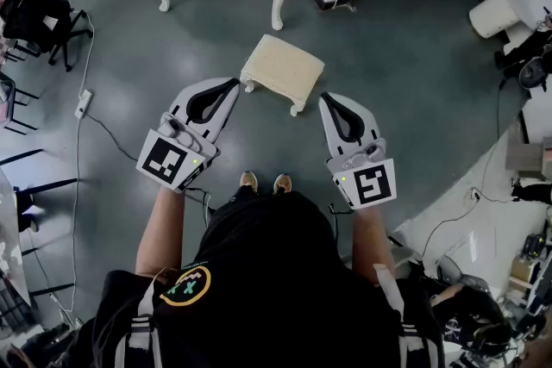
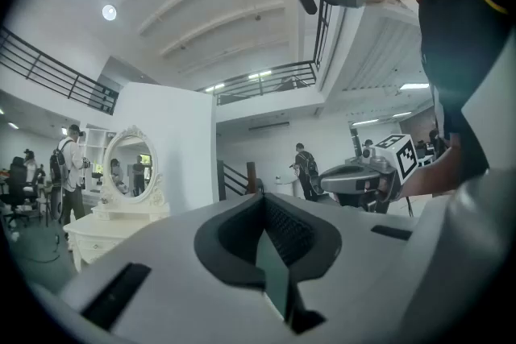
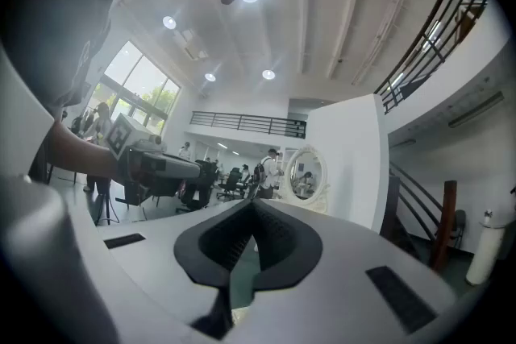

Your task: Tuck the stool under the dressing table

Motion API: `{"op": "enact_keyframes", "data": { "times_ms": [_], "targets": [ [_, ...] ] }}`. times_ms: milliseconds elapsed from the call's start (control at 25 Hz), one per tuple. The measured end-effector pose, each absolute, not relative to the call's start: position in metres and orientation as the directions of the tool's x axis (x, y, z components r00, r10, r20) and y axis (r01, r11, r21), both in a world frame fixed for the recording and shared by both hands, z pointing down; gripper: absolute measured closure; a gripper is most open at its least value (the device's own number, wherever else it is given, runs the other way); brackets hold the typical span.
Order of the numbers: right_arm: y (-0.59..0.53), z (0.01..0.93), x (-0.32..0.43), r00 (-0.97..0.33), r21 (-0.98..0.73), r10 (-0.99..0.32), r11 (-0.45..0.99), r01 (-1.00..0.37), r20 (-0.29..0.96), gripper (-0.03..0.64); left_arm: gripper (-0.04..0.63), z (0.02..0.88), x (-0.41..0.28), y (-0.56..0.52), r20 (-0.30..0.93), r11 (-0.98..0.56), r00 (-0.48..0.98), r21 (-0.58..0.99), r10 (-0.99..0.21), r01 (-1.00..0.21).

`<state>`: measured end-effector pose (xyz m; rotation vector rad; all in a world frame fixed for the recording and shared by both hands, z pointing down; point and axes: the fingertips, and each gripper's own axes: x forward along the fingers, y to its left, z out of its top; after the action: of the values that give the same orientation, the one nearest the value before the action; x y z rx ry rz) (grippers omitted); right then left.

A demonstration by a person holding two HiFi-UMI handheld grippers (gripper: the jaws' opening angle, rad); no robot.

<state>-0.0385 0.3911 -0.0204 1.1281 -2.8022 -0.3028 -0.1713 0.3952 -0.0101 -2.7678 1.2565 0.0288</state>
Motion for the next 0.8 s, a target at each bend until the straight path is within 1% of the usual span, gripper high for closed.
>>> {"op": "enact_keyframes", "data": {
  "times_ms": [120,280,520,800],
  "targets": [
    [0.39,-0.022,-0.037,-0.72,0.226,-0.693,0.706,-0.672,0.024,0.595,0.578,-0.019,-0.166,0.395,-0.067,-0.654,0.656,-0.052,-0.752,-0.755],
    [0.391,-0.021,-0.037,-0.721,0.232,-0.692,0.706,-0.669,0.025,0.595,0.578,-0.008,-0.171,0.395,-0.048,-0.653,0.658,-0.094,-0.751,-0.752],
    [0.391,-0.019,-0.036,-0.721,0.233,-0.693,0.706,-0.669,0.031,0.595,0.578,-0.008,-0.17,0.396,-0.059,-0.661,0.667,-0.09,-0.743,-0.745],
    [0.39,-0.016,-0.039,-0.722,0.244,-0.691,0.706,-0.665,0.035,0.594,0.577,-0.021,-0.155,0.4,-0.098,-0.684,0.686,-0.054,-0.721,-0.728]
  ]
}}
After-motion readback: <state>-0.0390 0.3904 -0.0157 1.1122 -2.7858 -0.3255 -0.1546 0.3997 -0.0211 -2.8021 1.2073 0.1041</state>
